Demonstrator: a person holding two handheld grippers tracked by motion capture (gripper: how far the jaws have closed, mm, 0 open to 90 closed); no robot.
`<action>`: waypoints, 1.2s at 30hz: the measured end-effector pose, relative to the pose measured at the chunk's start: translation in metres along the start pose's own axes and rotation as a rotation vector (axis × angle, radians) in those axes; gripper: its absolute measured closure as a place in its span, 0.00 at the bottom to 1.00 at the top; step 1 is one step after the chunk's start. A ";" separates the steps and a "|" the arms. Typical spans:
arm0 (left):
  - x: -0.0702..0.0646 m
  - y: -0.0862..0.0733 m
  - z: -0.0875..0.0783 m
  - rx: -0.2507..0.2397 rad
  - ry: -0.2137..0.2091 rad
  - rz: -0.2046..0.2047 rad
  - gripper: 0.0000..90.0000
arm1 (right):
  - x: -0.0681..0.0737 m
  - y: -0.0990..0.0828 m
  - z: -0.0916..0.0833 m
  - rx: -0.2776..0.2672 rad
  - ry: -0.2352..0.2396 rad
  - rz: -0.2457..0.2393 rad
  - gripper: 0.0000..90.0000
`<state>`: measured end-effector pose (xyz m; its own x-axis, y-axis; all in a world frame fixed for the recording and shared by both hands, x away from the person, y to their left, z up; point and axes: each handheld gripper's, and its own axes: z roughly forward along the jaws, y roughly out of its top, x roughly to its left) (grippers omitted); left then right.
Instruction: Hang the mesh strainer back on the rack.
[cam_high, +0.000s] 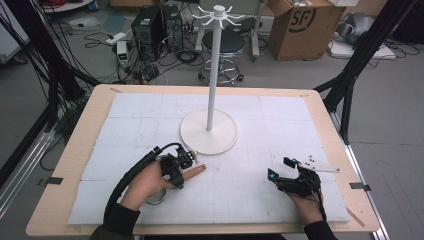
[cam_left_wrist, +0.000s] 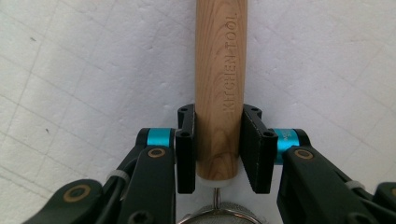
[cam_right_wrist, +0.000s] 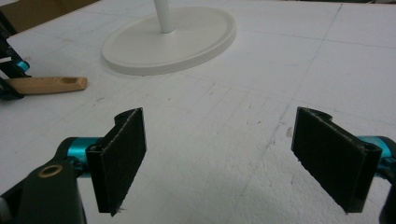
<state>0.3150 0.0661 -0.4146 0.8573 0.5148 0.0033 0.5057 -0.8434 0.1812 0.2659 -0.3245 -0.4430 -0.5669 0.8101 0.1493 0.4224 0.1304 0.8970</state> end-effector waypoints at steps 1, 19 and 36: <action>0.002 -0.005 0.000 -0.033 -0.011 -0.003 0.77 | 0.000 0.000 0.000 -0.002 -0.002 0.000 0.19; 0.019 -0.046 -0.015 -0.404 -0.114 -0.104 0.78 | -0.002 0.000 0.000 0.000 -0.007 0.008 0.19; 0.023 -0.060 -0.052 -0.632 -0.173 -0.131 0.78 | -0.001 0.000 0.000 -0.002 -0.005 0.003 0.19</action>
<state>0.2998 0.1366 -0.3738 0.8225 0.5302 -0.2059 0.4981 -0.4965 0.7109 0.2669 -0.3256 -0.4430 -0.5616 0.8137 0.1500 0.4231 0.1266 0.8972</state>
